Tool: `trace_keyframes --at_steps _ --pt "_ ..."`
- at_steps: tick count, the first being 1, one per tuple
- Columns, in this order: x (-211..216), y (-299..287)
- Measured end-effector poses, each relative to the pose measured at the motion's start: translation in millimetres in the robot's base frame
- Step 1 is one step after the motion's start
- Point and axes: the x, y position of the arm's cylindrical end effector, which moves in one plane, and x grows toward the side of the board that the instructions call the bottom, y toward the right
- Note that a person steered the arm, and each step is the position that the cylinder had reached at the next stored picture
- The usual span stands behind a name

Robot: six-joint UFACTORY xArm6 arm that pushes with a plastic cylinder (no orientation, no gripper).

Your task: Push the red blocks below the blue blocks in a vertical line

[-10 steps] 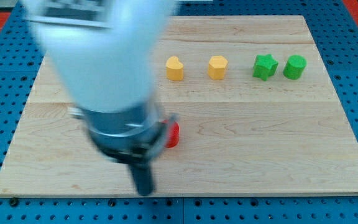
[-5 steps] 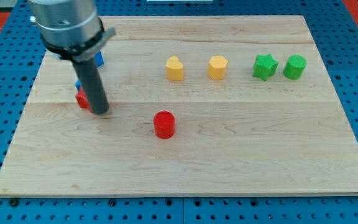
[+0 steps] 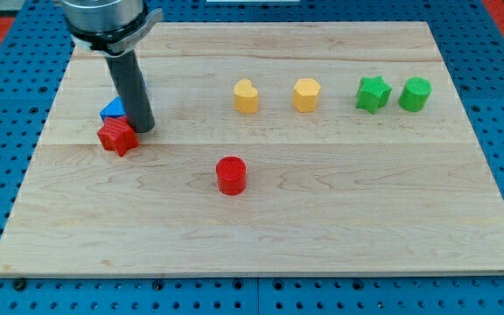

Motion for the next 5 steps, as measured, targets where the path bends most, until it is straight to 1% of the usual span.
trace_keyframes --at_steps 1,2,3,4,5 --pt "28.4 -9.2" --pt "37.8 1.3" --pt "20.3 78.2" --pt "36.0 170.0" --pt "73.1 185.1"
